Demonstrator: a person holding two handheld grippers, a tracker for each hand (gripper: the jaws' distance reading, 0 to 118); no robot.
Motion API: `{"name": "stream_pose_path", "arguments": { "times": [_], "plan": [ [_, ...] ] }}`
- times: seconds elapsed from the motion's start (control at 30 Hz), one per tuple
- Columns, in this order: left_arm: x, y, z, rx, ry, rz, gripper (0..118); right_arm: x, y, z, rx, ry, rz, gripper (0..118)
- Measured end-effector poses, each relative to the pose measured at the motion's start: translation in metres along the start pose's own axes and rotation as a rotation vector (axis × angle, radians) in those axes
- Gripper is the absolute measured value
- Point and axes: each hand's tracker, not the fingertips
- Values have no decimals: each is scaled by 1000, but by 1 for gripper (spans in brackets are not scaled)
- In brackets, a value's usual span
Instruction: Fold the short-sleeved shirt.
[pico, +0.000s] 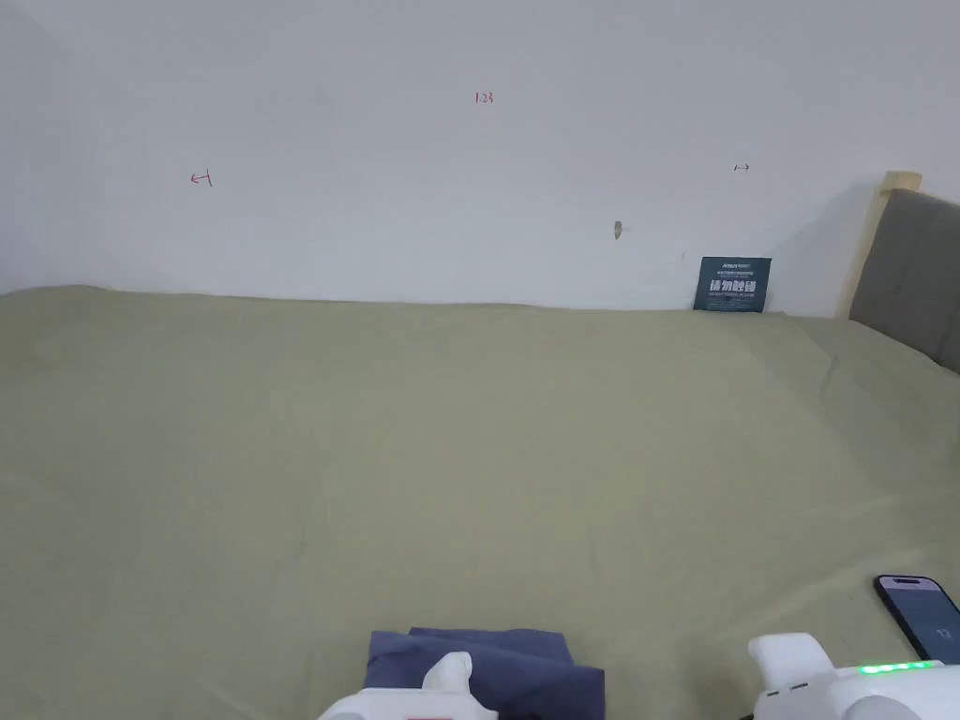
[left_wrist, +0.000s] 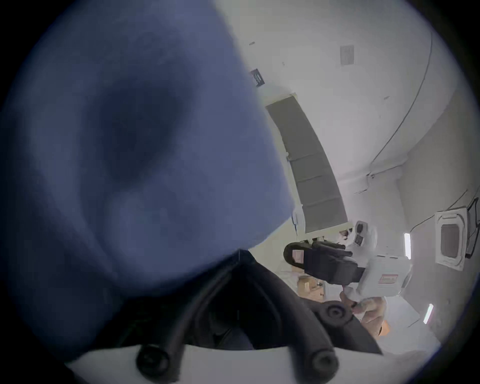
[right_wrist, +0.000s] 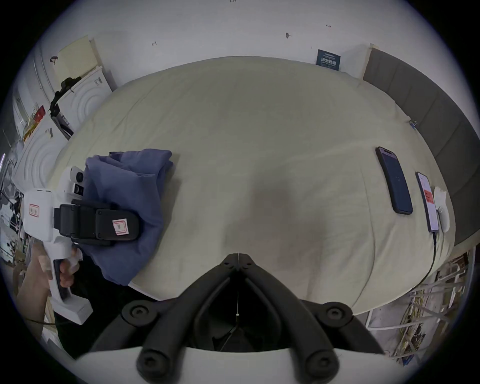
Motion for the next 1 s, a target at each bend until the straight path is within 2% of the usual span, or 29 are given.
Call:
{"name": "stream_pose_path", "arguments": {
  "times": [0.07,0.2,0.27,0.37,0.57,0.63,0.7,0.8,0.83,0.87,0.93,0.97,1.0],
  "plan": [
    [10,1,9,7,18,-24,0,-6,4,-1,-5,-8,3,0],
    [26,10,51,75,-102,-46,0,-24,14,4,11,10,-5,0],
    [27,17,82,144,-103,-68,0,-38,22,6,8,16,-2,0],
    [17,29,131,222,-47,-112,0,-63,35,8,20,59,14,0],
    [-24,29,204,294,91,-53,0,-114,55,-18,-28,123,89,0],
    [-35,22,216,302,111,-24,0,-125,60,-44,-99,151,82,0],
    [-45,16,223,305,122,0,0,-135,57,-68,-146,60,107,0],
    [-57,11,225,283,114,16,0,-141,53,-64,-96,35,139,0],
    [-60,11,222,267,105,17,1,-143,53,-62,-90,28,173,0],
    [-61,13,215,244,96,12,12,-141,52,-61,-85,29,198,0],
    [-63,20,199,195,73,3,82,-136,50,-62,-80,45,174,0],
    [-63,22,189,170,62,2,107,-133,51,-62,-79,59,144,0],
    [-63,23,180,157,43,-5,114,-131,51,-61,-79,70,125,0]
  ]
}}
